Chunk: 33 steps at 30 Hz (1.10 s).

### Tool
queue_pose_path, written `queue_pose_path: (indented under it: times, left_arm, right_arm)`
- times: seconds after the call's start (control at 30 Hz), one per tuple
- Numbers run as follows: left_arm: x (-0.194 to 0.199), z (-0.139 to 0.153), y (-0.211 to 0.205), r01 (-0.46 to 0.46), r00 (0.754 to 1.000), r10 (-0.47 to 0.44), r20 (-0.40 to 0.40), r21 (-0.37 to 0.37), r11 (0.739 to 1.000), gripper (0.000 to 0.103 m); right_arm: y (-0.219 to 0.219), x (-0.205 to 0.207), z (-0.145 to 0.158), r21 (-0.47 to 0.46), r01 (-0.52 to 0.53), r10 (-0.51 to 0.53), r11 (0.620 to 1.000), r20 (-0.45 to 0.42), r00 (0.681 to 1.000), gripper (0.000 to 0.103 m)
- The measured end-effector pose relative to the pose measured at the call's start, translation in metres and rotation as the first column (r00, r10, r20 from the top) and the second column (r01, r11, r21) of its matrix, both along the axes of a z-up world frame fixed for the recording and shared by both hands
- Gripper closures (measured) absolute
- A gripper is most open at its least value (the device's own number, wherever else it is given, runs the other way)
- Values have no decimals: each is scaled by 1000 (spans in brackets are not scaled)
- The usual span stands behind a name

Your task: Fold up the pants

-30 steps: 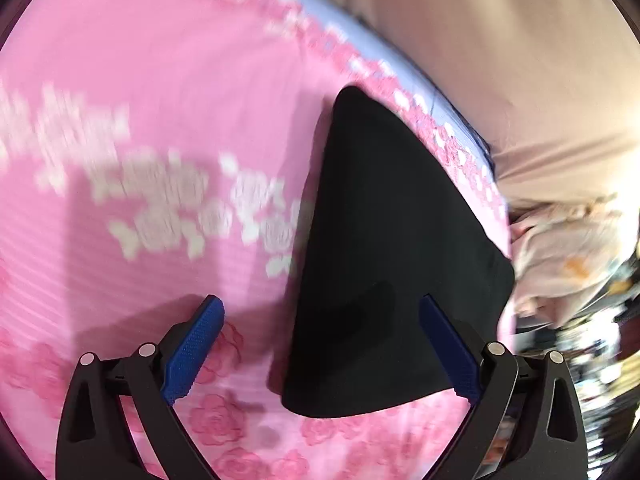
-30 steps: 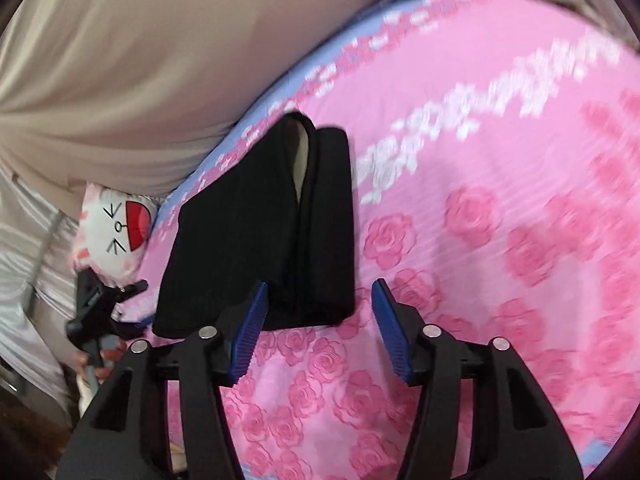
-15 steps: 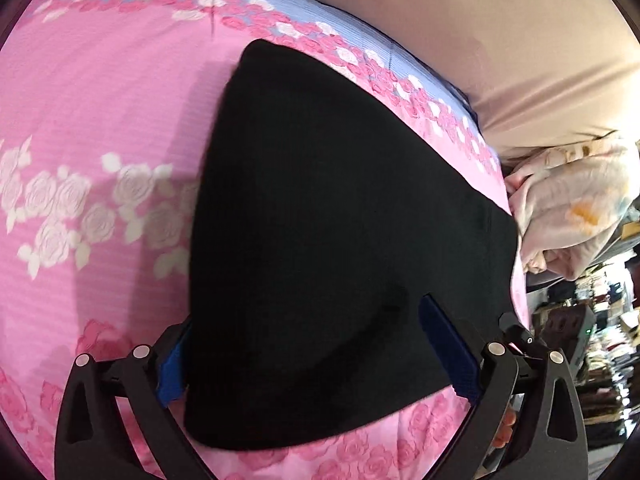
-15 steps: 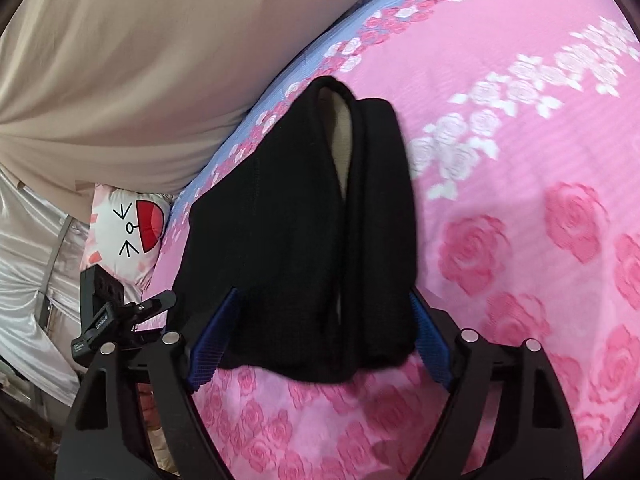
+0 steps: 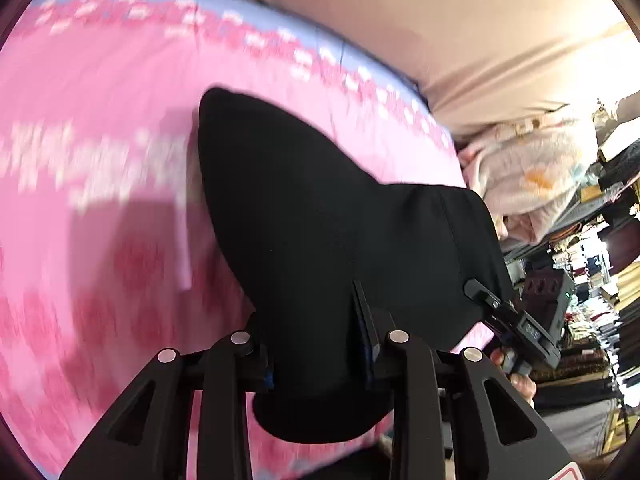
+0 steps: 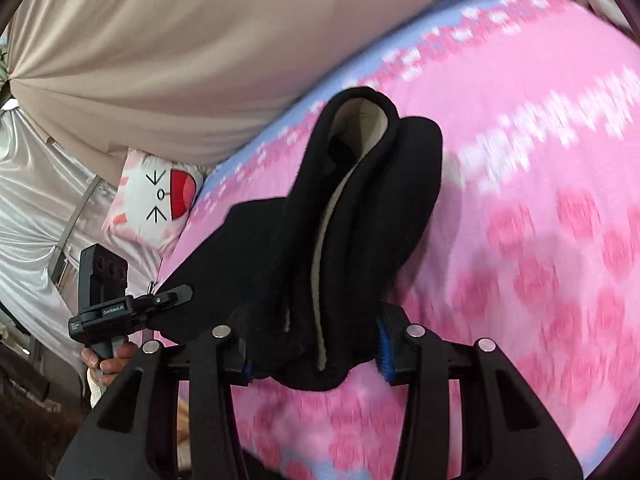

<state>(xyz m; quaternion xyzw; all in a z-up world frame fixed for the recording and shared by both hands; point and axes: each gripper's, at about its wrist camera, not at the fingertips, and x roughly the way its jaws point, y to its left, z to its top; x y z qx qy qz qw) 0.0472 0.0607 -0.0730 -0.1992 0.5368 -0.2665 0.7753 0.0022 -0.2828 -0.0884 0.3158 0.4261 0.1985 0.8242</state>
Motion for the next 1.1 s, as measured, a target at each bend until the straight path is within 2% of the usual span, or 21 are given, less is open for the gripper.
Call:
queue_pose_path:
  times: [0.1, 0.13, 0.17, 0.23, 0.27, 0.33, 0.37, 0.4, 0.43, 0.5, 0.53, 0.57, 0.6, 0.63, 0.67, 0.73, 0.77, 0.9, 1.0, 1.07, 1.1]
  left_arm:
    - [-11, -26, 5, -24, 1000, 25, -17, 67, 997, 68]
    - [-11, -32, 6, -32, 999, 35, -31, 72, 997, 66]
    - [-11, -33, 9, -42, 998, 45, -40, 61, 997, 66]
    - [-17, -17, 17, -62, 998, 63, -9, 70, 996, 66]
    - [-21, -7, 20, -81, 997, 79, 24, 100, 992, 68]
    - [-33, 25, 24, -162, 977, 128, 171, 201, 966, 70]
    - [-39, 35, 24, -186, 967, 137, 212, 230, 955, 70]
    - [-42, 46, 18, -197, 956, 130, 262, 246, 949, 67]
    - [-43, 50, 10, -174, 951, 100, 291, 241, 955, 63]
    - [-38, 42, -8, -122, 958, 49, 284, 247, 961, 54]
    - [-32, 30, -22, -91, 965, 21, 261, 258, 962, 54]
    - [-26, 21, -35, -75, 969, 6, 245, 275, 958, 54]
    - [-17, 3, -48, -67, 976, -4, 216, 323, 944, 54]
    - [-12, -7, -54, -78, 977, 0, 211, 365, 928, 54]
    - [-9, -13, -56, -94, 975, 5, 223, 391, 916, 54]
    - [-10, -17, -61, -116, 961, -7, 275, 427, 897, 52]
    - [-10, -17, -60, -120, 959, -8, 283, 432, 894, 51]
    - [-16, -8, -49, -137, 957, 13, 290, 410, 902, 52]
    - [-14, 0, -45, -173, 949, 42, 313, 404, 898, 36]
    - [-10, -1, -48, -187, 948, 53, 313, 417, 890, 36]
    - [-4, -6, -51, -192, 953, 57, 298, 447, 874, 36]
  right_arm:
    - [-12, -13, -26, -43, 43, -46, 998, -71, 996, 45]
    - [-21, -19, -29, -8, 64, -64, 998, -65, 996, 43]
    - [-31, -29, -23, 10, 90, -90, 996, -42, 995, 43]
    - [-40, -54, 1, -119, 144, -139, 982, 55, 989, 43]
    - [-37, -70, 19, -245, 157, -126, 957, 136, 983, 47]
    - [-24, -89, 36, -380, 117, -45, 918, 194, 980, 61]
    - [-7, -100, 43, -444, 67, 36, 893, 219, 975, 69]
    - [3, -101, 45, -461, 35, 76, 886, 221, 972, 75]
    - [21, -101, 40, -475, -31, 142, 880, 200, 970, 80]
    - [44, -94, 24, -499, -102, 213, 861, 172, 962, 81]
    - [56, -89, 14, -525, -127, 240, 841, 152, 959, 82]
    - [65, -78, 2, -568, -122, 239, 814, 136, 962, 82]
    - [64, -71, -4, -589, -94, 213, 803, 137, 967, 83]
    - [51, -62, -8, -586, -48, 155, 809, 134, 979, 88]
    - [29, -53, -12, -532, -2, 77, 847, 120, 990, 101]
    - [-14, -50, -21, -393, 74, -47, 917, 78, 996, 103]
    - [-32, -55, -24, -343, 115, -99, 932, 64, 993, 103]
    - [-58, -77, -3, -369, 237, -220, 899, 90, 971, 99]
    - [-55, -83, 27, -311, 256, -212, 915, 169, 963, 98]
    - [-30, -69, 44, -272, 186, -134, 944, 201, 971, 97]
    - [-15, -59, 47, -260, 145, -92, 955, 204, 975, 97]
